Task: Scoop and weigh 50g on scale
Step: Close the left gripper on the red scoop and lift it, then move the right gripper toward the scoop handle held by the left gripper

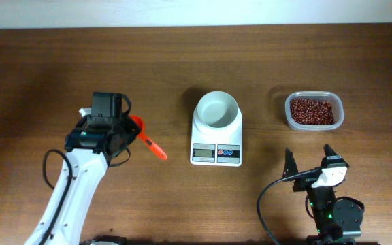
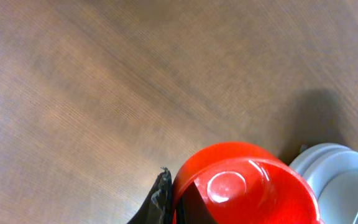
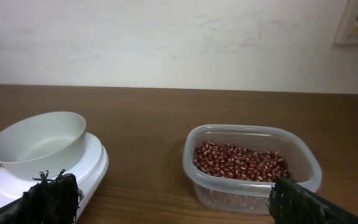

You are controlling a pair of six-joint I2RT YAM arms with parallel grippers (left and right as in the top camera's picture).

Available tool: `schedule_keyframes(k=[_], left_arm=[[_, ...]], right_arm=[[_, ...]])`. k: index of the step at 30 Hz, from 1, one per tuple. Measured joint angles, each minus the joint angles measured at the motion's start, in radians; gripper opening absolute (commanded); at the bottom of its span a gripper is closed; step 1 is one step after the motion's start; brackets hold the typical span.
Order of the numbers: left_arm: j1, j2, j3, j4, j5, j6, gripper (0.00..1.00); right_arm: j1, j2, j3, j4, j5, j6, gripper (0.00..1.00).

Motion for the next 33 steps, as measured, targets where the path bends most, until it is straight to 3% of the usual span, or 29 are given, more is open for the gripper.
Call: schedule_keyframes(k=[2,5,11,15,21,33], left_arm=[[0.0,-0.019,0.0,-0.048,0.001,-0.053,0.0],[0.0,-0.026,-0.001,-0.111,0.024,-0.132,0.0],[0.0,-0.027,-0.001,-0.114,0.106,-0.181,0.0],[0.0,-0.027,-0.001,-0.114,0.144,-0.185,0.0],[0.0,-0.027,-0.001,-0.131,0.223,-0.188,0.0],[0.0,-0.027,-0.001,-0.162,0.25,-0.268,0.0]], right_arm=[[0.0,0.0,0.0,0.002,-0.021,0.044,0.99],[0.0,0.0,0.0,0.011,-0.107,0.253,0.99],[0.0,0.0,0.0,0.023,-0.418,0.748,0.99],[0.0,0.0,0.0,0.021,-0.599,0.918,0.99],[0.0,0.0,0.0,0.019,-0.69,1.016,0.99],[0.0,0.0,0.0,0.019,-0.602,1.039,0.99]])
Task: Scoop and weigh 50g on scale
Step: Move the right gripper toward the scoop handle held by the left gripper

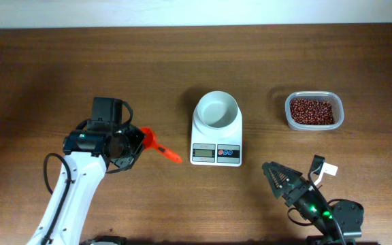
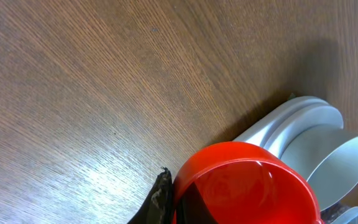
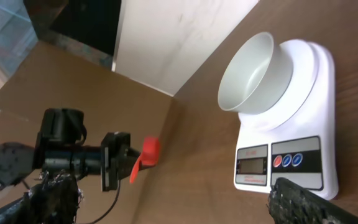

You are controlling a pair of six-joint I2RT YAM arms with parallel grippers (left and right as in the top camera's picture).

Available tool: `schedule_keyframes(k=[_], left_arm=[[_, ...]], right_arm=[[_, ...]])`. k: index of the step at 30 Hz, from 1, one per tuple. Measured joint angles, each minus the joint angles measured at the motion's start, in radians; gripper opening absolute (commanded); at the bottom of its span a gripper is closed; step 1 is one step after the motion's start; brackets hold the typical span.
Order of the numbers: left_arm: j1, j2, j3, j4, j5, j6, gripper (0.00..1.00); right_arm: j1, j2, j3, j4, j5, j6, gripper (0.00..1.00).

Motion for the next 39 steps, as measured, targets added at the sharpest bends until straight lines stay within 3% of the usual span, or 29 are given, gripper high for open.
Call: schedule_keyframes(k=[15,20,22,24,30,39], left_arm=[[-0.006,0.0,0.0,-0.015,-0.002,-0.127,0.0],[-0.079,0.0,0.0,-0.057,-0.014,-0.147,0.0],[-0.114,0.0,0.0,-0.057,-0.035,-0.164,0.0],[-0.138,0.0,0.0,-0.057,-0.053,-0.183,0.0],[-0.187,0.0,0.0,-0.057,-0.079,-0.203,0.0],[-0.191,0.0,0.0,-0.058,-0.079,-0.205,0.0]], right_arm=[[0.0,0.0,0.0,0.001,0.021,-0.049,1.0],[0.0,0.0,-0.002,0.087,-0.053,0.023,1.0],[0.0,0.0,-0.002,0.127,-0.112,0.048,0.93],[0.001,0.0,-0.002,0.13,-0.158,0.072,0.91],[0.097,0.0,-0.002,0.129,-0.206,0.113,0.92],[0.288,0.082,-0.002,0.129,-0.18,0.29,0.92]])
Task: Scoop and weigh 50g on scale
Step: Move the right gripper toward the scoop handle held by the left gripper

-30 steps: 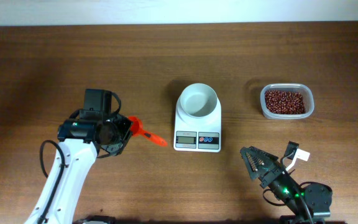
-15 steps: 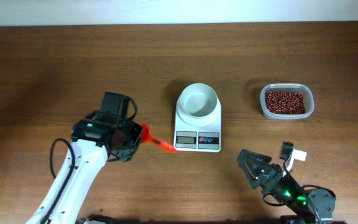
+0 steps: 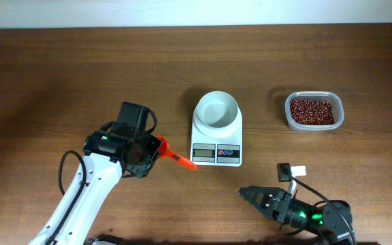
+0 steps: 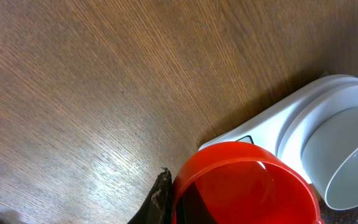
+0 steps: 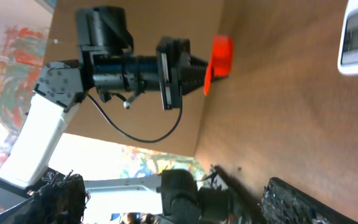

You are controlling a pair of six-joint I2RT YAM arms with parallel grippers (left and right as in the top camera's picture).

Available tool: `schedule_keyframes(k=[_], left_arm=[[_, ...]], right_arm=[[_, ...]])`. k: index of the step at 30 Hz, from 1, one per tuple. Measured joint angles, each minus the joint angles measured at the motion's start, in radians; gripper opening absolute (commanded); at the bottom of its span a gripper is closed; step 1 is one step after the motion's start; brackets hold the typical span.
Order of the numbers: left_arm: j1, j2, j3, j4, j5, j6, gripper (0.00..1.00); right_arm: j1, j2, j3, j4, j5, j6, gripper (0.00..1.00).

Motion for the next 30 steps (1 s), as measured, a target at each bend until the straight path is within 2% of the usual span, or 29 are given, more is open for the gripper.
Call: schedule_keyframes(k=[4,7,8,12,16,22,27,30], left_arm=[[0.0,0.0,0.0,0.001,0.0,0.0,0.0],[0.0,0.0,0.0,0.0,-0.008,0.0,0.0],[0.0,0.0,0.0,0.001,-0.012,0.0,0.0],[0.0,-0.001,0.0,-0.001,-0.023,-0.019,0.0],[0.0,-0.001,0.0,-0.023,-0.025,-0.05,0.0],[-0.015,-0.001,0.0,-0.079,-0.026,-0.177,0.0],[-0.078,-0.001,0.0,-0.075,-0.026,-0.206,0.0],[-0.111,-0.001,0.0,-0.075,-0.032,-0.216,0.0]], right_arm=[[0.053,0.074,0.0,0.0,0.022,0.0,0.97],[0.069,0.15,0.0,0.009,0.038,-0.08,0.96],[0.075,0.189,0.0,0.019,0.045,-0.146,0.91],[0.084,0.305,0.0,0.23,0.073,-0.205,0.83],[0.085,0.37,0.0,0.375,0.153,-0.216,0.84],[0.085,0.423,0.0,0.381,0.248,-0.212,0.83],[0.085,0.502,0.016,0.373,0.255,-0.24,0.82],[0.085,0.59,0.119,0.277,0.249,-0.303,0.83]])
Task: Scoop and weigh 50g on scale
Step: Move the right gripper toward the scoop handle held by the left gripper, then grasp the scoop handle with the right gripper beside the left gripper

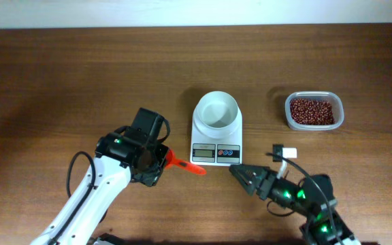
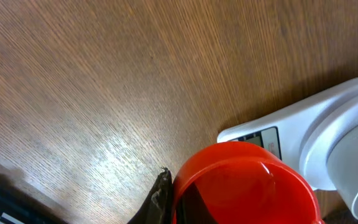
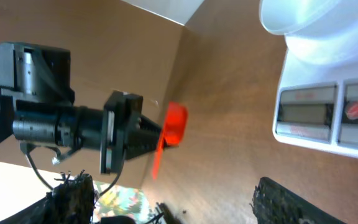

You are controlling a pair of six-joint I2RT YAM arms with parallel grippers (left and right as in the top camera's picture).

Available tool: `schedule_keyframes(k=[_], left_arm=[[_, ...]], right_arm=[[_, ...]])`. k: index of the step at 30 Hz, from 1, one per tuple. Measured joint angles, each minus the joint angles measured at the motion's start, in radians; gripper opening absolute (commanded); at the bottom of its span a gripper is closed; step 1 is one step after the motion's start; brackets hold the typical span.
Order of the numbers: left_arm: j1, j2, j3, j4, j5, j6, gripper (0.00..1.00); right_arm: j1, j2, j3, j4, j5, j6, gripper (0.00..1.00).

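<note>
My left gripper [image 1: 158,160] is shut on a red scoop [image 1: 186,165], whose long end points right toward the scale's front left corner. In the left wrist view the scoop's round cup [image 2: 244,183] fills the lower middle, over the wood beside the white scale [image 2: 291,124]. The scale [image 1: 216,151] carries an empty white bowl [image 1: 216,110]. A clear tub of red beans [image 1: 313,111] stands at the right. My right gripper [image 1: 242,175] is open and empty just in front of the scale, facing left toward the scoop [image 3: 174,127].
The left arm [image 3: 67,121] shows across the right wrist view. The scale's display and buttons [image 3: 328,102] lie close to the right gripper. Bare wood table [image 1: 80,75] stretches to the left and back.
My left gripper has moved right with the scoop, closer to the scale's front left corner. My right gripper has moved up and left to just below the scale's front edge.
My left gripper held the scoop at the table's left while my right gripper, open, faced the bean tub. Then the right gripper was turned leftward, low at the front. The left gripper stood further right each time, now beside the scale.
</note>
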Motion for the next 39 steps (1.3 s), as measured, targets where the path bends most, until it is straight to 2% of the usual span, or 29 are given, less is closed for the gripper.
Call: schedule_keyframes(k=[4,8,11,15,22,30,36,39], left_arm=[[-0.012,0.0,0.0,0.0,-0.005,-0.031,0.0],[-0.012,0.0,0.0,0.001,-0.012,-0.047,0.0],[-0.012,0.0,0.0,0.001,-0.013,-0.064,0.0],[-0.012,0.0,0.0,0.001,-0.013,-0.075,0.0],[-0.012,0.0,0.0,0.001,-0.012,-0.075,0.0],[-0.026,0.0,0.0,0.001,-0.008,-0.075,0.0],[-0.095,0.0,0.0,0.024,-0.008,-0.076,0.0],[-0.117,0.0,0.0,0.028,-0.008,-0.076,0.0]], right_arm=[[0.001,0.157,0.157,-0.066,-0.033,-0.101,0.82],[0.019,0.267,0.227,-0.066,-0.052,-0.135,0.8],[0.075,0.314,0.246,-0.059,-0.05,-0.148,0.75],[0.225,0.365,0.251,-0.042,0.032,-0.155,0.71],[0.354,0.374,0.251,0.036,0.199,-0.153,0.7],[0.361,0.422,0.251,0.04,0.241,-0.077,0.61],[0.361,0.431,0.251,0.043,0.241,-0.04,0.5],[0.361,0.431,0.251,0.045,0.237,-0.026,0.48]])
